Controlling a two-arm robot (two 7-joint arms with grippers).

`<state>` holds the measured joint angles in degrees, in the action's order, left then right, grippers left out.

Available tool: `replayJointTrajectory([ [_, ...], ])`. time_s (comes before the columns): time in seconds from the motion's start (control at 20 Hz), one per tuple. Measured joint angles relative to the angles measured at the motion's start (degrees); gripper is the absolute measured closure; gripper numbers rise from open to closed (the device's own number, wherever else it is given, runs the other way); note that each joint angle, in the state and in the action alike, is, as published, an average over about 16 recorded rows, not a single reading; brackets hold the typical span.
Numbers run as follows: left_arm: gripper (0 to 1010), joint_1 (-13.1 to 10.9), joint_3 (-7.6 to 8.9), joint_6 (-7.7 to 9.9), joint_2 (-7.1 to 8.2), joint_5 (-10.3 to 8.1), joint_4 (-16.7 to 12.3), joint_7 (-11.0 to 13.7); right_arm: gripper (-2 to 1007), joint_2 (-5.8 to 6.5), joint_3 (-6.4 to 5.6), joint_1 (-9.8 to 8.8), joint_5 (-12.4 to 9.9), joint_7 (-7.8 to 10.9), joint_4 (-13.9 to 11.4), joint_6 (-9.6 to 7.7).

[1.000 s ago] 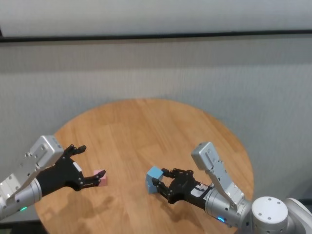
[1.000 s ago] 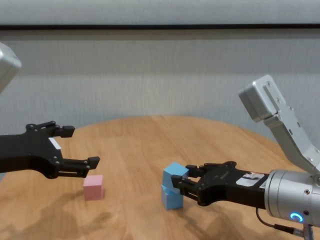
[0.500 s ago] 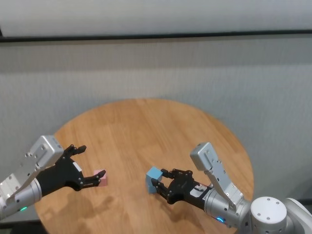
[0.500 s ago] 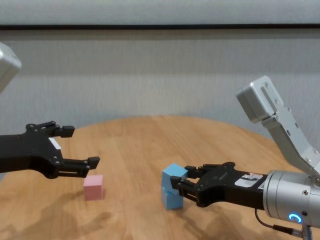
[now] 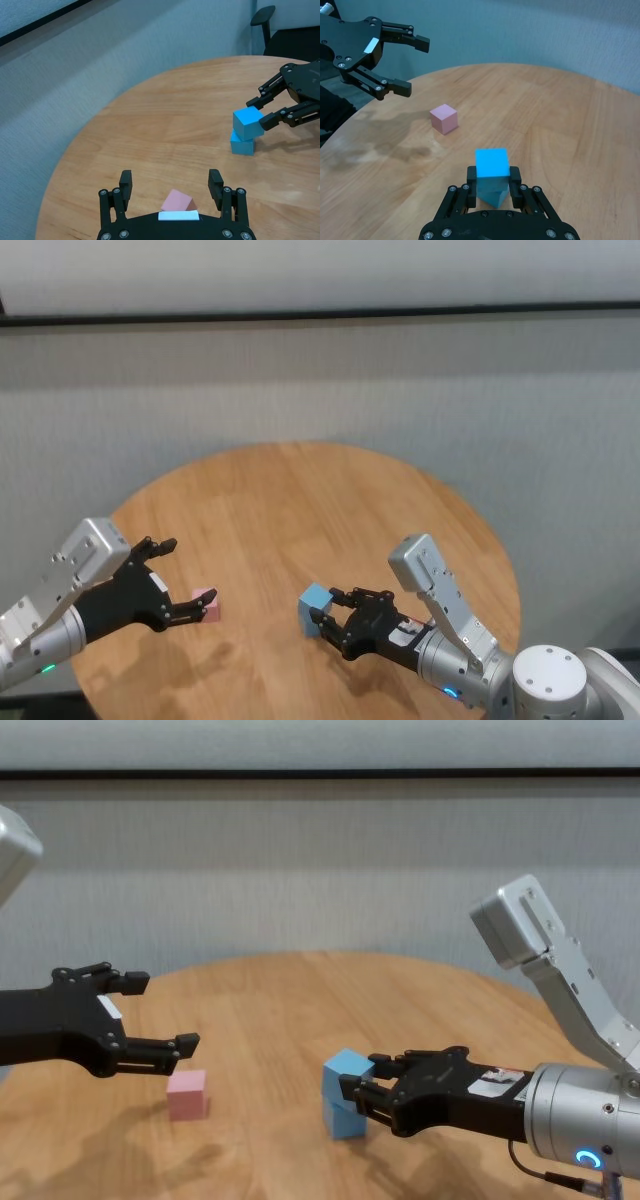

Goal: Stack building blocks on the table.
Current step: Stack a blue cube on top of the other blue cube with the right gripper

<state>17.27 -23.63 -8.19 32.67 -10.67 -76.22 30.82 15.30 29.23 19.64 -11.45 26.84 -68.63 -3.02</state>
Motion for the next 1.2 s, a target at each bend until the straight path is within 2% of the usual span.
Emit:
replayJointTrajectory([
  [0.35, 10, 0.0, 0.00, 0.00, 0.00, 0.00, 0.0, 0.0, 632, -0.09, -0.01, -0.02, 0.2, -0.15, 0.1, -0.02],
  [0.65, 11, 0.0, 0.00, 0.00, 0.00, 0.00, 0.0, 0.0, 559, -0.23, -0.17, -0.06, 0.2, -0.26, 0.2, 0.14],
  [0.9, 11, 0.0, 0.00, 0.00, 0.00, 0.00, 0.0, 0.0, 433, -0.36, -0.50, -0.11, 0.1, -0.40, 0.1, 0.41],
  [1.2, 11, 0.0, 0.00, 0.00, 0.00, 0.00, 0.0, 0.0, 230, -0.35, -1.30, -0.14, -0.5, -0.73, -0.5, 0.77],
])
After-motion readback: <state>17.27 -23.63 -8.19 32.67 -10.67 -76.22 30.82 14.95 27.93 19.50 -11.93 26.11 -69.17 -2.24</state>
